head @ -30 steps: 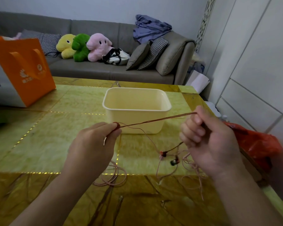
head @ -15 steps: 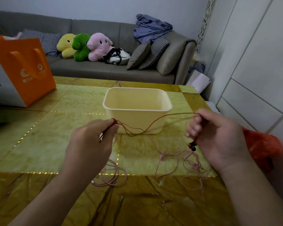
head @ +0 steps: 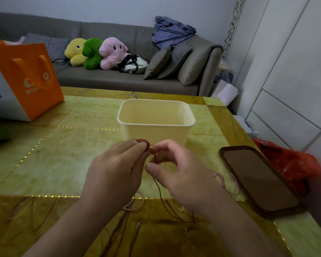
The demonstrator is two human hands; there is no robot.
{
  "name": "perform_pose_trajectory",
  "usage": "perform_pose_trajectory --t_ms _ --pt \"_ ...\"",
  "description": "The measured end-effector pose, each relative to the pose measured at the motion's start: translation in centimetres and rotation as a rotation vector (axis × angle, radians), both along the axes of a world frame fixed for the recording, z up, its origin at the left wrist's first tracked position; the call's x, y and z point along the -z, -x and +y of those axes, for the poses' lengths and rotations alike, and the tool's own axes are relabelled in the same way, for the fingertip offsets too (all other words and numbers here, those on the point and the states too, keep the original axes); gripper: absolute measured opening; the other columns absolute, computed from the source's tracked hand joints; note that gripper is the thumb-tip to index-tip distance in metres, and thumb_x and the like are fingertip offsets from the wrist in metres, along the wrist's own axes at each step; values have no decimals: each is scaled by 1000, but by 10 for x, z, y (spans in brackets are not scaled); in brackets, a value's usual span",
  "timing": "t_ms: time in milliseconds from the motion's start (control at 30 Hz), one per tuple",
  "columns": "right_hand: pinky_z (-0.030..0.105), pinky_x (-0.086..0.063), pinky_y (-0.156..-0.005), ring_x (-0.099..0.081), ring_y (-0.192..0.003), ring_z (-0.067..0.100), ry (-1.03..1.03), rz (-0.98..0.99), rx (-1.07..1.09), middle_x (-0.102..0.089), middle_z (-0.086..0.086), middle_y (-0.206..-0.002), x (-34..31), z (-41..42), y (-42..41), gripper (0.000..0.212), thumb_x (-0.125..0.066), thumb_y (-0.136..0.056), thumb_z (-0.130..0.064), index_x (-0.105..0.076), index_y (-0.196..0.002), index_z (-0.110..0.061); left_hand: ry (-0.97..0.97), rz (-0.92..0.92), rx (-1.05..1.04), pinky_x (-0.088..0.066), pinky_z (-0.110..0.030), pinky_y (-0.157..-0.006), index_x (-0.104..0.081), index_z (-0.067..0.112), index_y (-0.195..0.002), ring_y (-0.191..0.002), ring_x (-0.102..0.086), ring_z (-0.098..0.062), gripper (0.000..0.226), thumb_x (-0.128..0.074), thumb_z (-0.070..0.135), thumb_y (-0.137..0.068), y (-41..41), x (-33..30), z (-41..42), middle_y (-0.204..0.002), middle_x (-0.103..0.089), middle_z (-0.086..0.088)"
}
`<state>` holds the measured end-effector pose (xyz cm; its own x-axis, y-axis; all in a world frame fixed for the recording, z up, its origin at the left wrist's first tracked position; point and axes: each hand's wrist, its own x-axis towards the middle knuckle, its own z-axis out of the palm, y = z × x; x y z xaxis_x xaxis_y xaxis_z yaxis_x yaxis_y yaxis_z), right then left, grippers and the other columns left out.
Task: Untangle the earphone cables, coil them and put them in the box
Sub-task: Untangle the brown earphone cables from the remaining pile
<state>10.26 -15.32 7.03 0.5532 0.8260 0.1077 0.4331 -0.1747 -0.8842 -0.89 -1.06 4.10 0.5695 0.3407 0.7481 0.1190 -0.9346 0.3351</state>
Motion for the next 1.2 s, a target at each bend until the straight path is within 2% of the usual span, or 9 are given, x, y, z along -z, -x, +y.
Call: perform_pose_trajectory --t_ms 67,133,267,567,667,800,900,1000,1200 --pt "35 -51 -60 -60 -57 4 0 38 25 -72 4 -71 2 1 -3 6 -67 -104 -22 -69 -99 -24 2 14 -6 -55 -33 -56 -81 12 -104 -81 -72 -22 22 -65 24 -97 0 2 1 -99 -78 3" --pt "48 -50 -56 -52 -49 16 -5 59 45 -56 5 -54 2 -6 -15 26 -62 -106 -21 -71 -82 -20 45 27 -29 -49 -25 -57 -82 13 -105 -74 -68 -15 23 -65 26 -97 0 3 4 -99 -79 5" --pt "27 -30 -44 -27 -47 18 -191 291 71 -34 -3 -53 -12 -29 -40 43 -57 -107 -20 -58 -65 -19 122 60 -62 -46 -29 -52 -81 15 -104 -62 -50 -7 26 -60 30 -99 0 6 13 -87 -73 10" --pt "34 -16 -56 -17 -55 17 -720 541 134 -21 -2 -59 -26 -47 -69 38 -51 -101 -22 -39 -66 -15 219 22 -62 -52 -38 -54 -81 13 -105 -62 -58 -17 30 -60 33 -97 2 5 17 -84 -72 11" --pt "37 -23 -56 -25 -54 21 -549 437 309 -26 3 -56 -16 -44 -73 41 -57 -95 -21 -34 -61 -15 236 10 -56 -52 -38 -54 -82 14 -106 -61 -58 -12 30 -60 34 -97 2 6 18 -85 -73 11" --pt "30 -45 -62 -63 -75 18 162 -40 456 -70 -4 -82 -8 -39 -60 15 -66 -97 -20 -71 -84 -15 212 13 -22 -46 -30 -51 -82 15 -105 -55 -50 -2 29 -61 32 -98 2 1 13 -83 -71 13" --pt "13 -54 -65 -70 -95 8 15 143 256 -75 -6 -107 -5 -27 -39 23 -66 -90 -11 -75 -107 -24 138 43 -6 -42 -22 -50 -82 15 -103 -57 -48 -2 25 -63 30 -97 1 0 7 -86 -73 13" --pt "22 -58 -84 -72 -104 10 -91 211 49 -77 -3 -109 0 -11 -22 27 -66 -87 -21 -71 -113 -23 29 67 5 -48 -31 -47 -80 14 -97 -62 -53 -9 18 -66 25 -96 -1 1 0 -87 -74 8" --pt "33 -44 -53 -52 -50 4 125 -80 130 -62 -10 -61 13 5 -8 14 -64 -103 -36 -62 -93 -27 60 197 118 -50 -40 -51 -78 18 -94 -68 -63 -17 18 -62 26 -97 -3 5 -6 -81 -70 7"
